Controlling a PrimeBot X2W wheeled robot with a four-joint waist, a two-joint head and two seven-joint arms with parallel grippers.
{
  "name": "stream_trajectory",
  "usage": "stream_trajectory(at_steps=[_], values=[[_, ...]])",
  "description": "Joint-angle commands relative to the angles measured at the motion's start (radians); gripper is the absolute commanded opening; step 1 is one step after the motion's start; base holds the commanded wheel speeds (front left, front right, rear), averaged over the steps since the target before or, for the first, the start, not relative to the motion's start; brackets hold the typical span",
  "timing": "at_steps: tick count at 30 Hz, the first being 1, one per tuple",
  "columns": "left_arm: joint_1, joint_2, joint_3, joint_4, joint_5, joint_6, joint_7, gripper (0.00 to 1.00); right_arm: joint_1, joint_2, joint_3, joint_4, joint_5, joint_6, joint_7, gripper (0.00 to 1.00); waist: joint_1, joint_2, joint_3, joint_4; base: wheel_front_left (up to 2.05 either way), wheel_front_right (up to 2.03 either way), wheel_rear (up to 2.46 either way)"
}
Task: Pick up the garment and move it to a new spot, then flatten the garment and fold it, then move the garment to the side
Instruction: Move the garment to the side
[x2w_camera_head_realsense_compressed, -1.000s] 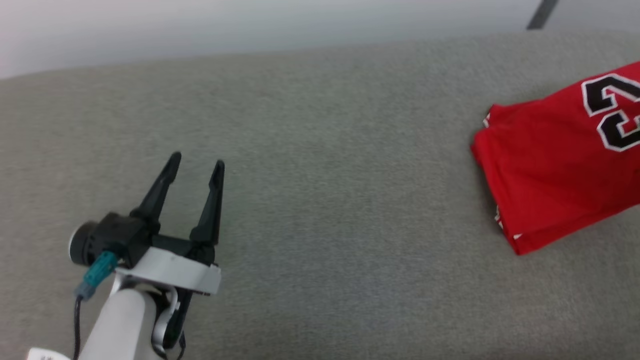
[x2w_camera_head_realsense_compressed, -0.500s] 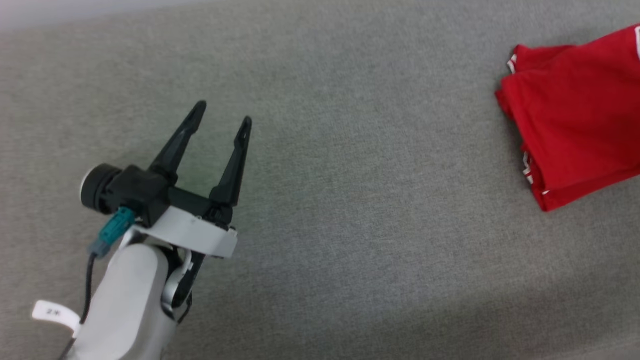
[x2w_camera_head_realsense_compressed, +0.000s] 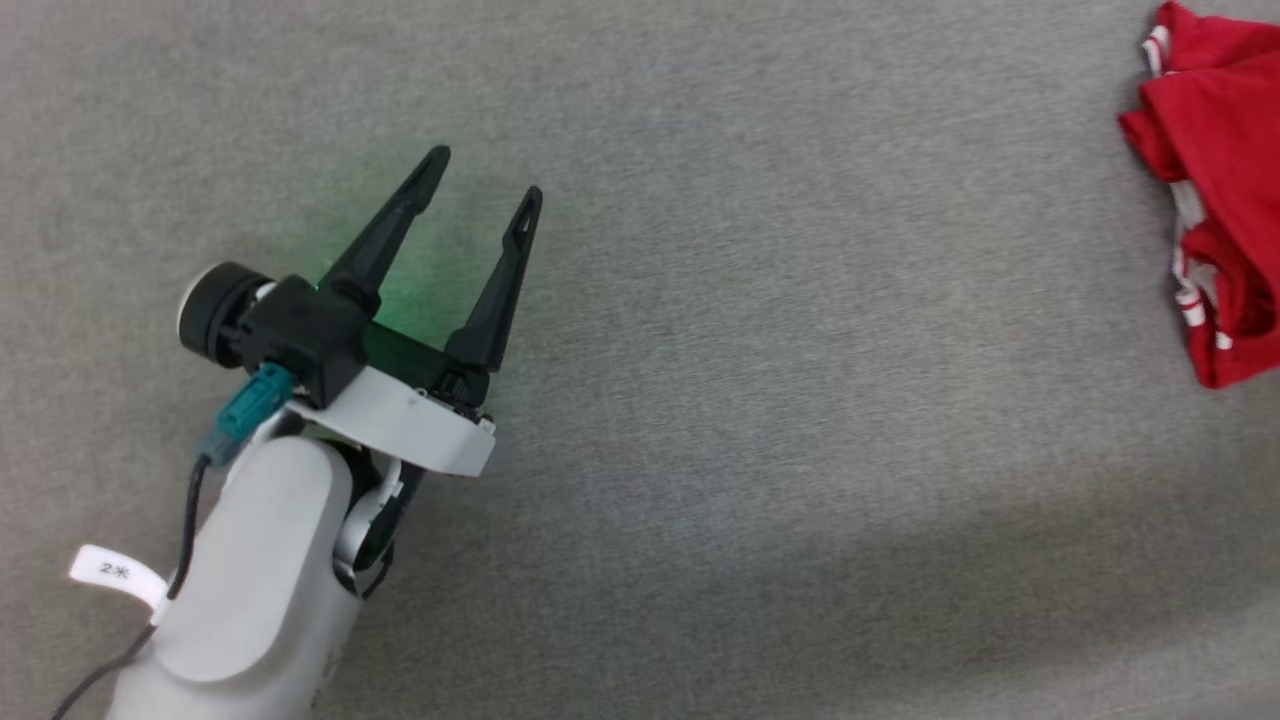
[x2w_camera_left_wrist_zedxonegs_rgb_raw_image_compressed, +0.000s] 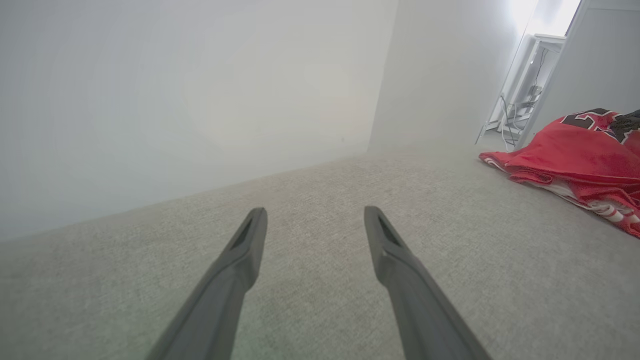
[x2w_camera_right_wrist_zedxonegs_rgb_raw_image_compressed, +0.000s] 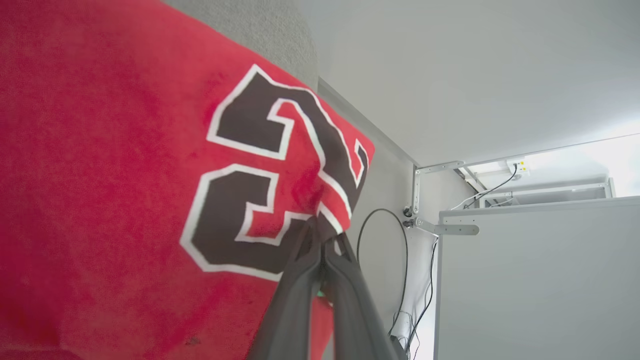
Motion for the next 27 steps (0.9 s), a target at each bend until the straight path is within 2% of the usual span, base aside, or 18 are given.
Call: stream_trajectory(at_steps=[1, 7, 18, 19, 23, 27], values=[[-0.014, 0.005, -0.005, 0.002, -0.006, 0.001, 0.001, 1.0, -0.016, 0.023, -0.02, 0.037, -0.019, -0.001, -0.008, 0.0, 0.0, 0.0, 0.022, 0.025, 0.0, 0.0, 0.0], [-0.024, 0.001, -0.013, 0.004, -0.012, 0.001, 0.001, 1.0, -0.039, 0.089, -0.09, 0.156, -0.093, -0.001, -0.028, 0.0, 0.0, 0.0, 0.042, 0.065, 0.0, 0.0, 0.0], [-0.002, -0.006, 0.005, 0.002, -0.009, 0.001, 0.001, 1.0, -0.059, 0.166, -0.211, 0.276, -0.185, -0.001, 0.001, 0.0, 0.0, 0.0, 0.041, 0.092, 0.0, 0.0, 0.0], [0.002, -0.008, 0.007, 0.003, -0.008, 0.001, 0.001, 1.0, -0.06, 0.168, -0.221, 0.279, -0.193, -0.001, 0.001, 0.04, 0.0, 0.0, 0.037, 0.093, 0.0, 0.0, 0.0], [0.015, -0.015, 0.013, 0.005, -0.007, 0.001, 0.001, 1.0, -0.057, 0.179, -0.263, 0.29, -0.227, -0.001, 0.0, 0.4, 0.0, 0.0, 0.013, 0.092, 0.0, 0.0, 0.0], [0.028, -0.023, 0.015, 0.009, -0.011, 0.001, 0.001, 1.0, -0.052, 0.177, -0.294, 0.295, -0.249, -0.001, -0.012, 0.48, 0.0, 0.0, -0.025, 0.094, 0.0, 0.0, 0.0]])
